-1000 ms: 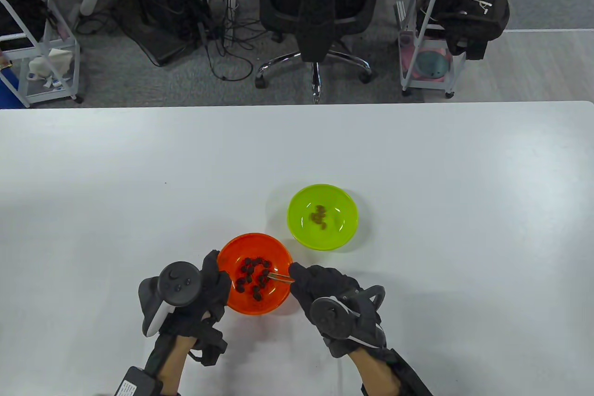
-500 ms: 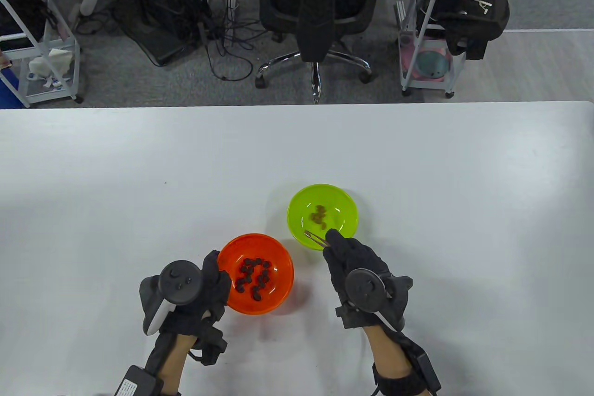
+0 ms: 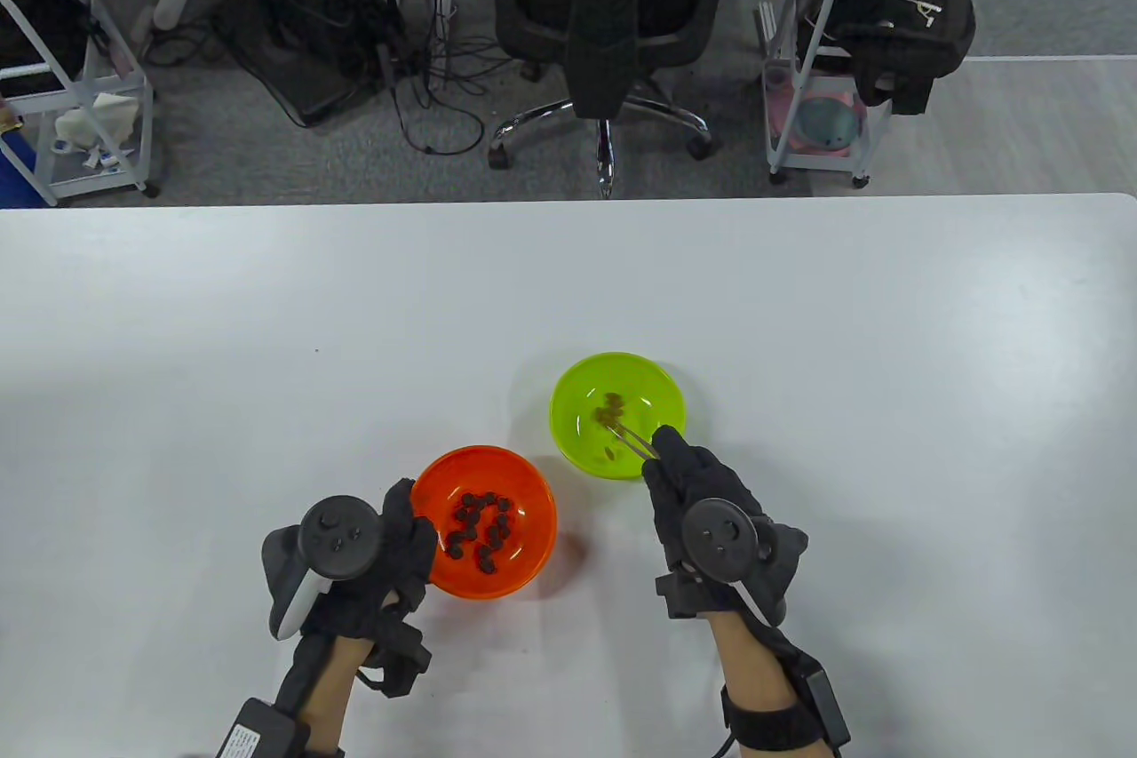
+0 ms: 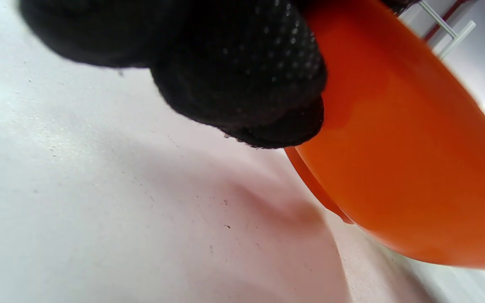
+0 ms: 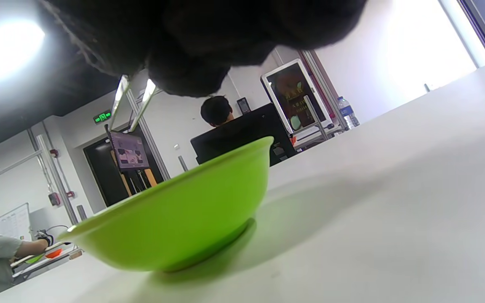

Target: Pick raisins with tweezers into bowl

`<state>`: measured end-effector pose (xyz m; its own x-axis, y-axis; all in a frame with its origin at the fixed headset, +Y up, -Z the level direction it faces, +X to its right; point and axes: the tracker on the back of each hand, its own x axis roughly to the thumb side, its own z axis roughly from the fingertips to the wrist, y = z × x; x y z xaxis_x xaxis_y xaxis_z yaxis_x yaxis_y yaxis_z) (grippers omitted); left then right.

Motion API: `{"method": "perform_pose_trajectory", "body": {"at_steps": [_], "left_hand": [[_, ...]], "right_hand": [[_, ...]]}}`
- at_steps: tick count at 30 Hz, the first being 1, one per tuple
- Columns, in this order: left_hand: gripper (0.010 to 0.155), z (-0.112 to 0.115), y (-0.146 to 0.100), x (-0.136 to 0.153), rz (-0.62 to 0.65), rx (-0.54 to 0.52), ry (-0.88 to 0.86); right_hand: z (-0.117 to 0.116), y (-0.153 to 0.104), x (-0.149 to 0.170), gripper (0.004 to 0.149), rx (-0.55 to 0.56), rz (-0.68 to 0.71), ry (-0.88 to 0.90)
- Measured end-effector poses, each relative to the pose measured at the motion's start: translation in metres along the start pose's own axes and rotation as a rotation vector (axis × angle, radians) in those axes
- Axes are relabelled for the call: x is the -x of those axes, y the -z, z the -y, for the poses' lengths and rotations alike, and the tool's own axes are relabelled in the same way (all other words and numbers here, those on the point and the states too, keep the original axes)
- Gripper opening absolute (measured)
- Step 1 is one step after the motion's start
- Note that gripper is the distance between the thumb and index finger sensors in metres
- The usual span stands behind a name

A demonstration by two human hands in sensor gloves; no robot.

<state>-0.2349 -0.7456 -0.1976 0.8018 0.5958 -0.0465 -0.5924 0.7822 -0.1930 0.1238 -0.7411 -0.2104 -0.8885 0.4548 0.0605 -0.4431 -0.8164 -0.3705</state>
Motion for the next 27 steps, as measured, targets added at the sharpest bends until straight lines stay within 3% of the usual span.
{"method": "perform_pose_trajectory", "body": {"at_steps": [13, 27], "left_hand": [[0.058, -0.021, 0.006, 0.03, -0.095, -0.063, -0.116], [0.058, -0.045, 0.017, 0.081, -0.258, -0.146, -0.246]], "right_hand": [[-0.002, -0.014, -0.008, 0.043, -0.029, 0.061, 0.027], [-0.002, -0.016, -0.008, 0.043, -0.055, 0.069, 0.038]]}}
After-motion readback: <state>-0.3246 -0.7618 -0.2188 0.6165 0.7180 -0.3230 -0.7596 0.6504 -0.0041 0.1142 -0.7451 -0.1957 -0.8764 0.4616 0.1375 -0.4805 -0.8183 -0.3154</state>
